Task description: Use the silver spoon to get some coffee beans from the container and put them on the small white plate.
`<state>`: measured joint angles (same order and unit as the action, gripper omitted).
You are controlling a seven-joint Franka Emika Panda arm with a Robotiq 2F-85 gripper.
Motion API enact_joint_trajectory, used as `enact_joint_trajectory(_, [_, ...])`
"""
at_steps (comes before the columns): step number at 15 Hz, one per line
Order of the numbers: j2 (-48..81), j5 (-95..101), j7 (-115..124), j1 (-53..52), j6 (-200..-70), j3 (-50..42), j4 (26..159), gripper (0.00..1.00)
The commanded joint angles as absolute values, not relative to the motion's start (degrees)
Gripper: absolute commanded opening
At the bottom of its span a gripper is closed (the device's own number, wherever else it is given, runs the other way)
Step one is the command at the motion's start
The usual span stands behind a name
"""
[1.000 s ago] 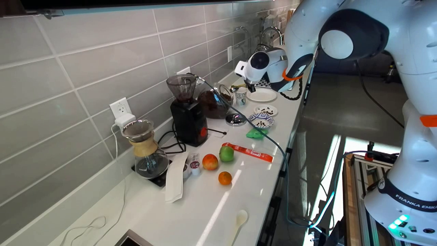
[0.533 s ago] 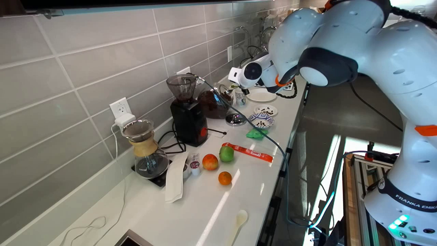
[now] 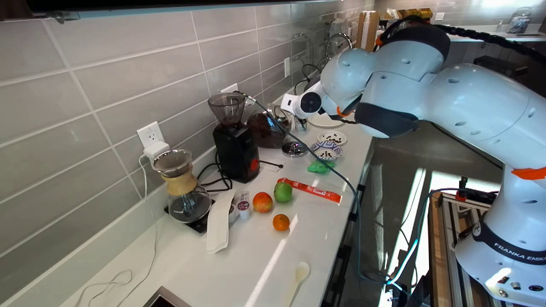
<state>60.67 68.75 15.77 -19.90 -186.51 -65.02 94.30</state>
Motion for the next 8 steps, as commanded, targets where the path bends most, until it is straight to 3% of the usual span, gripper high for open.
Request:
enact_joint_trajectory(1, [67.7, 67.7, 21.2, -20.3, -189.3, -69.0, 90.5, 0.01])
enact_joint_trajectory(8, [72.1, 67.6, 27.1, -20.9, -189.3, -70.6, 88.4, 0.01])
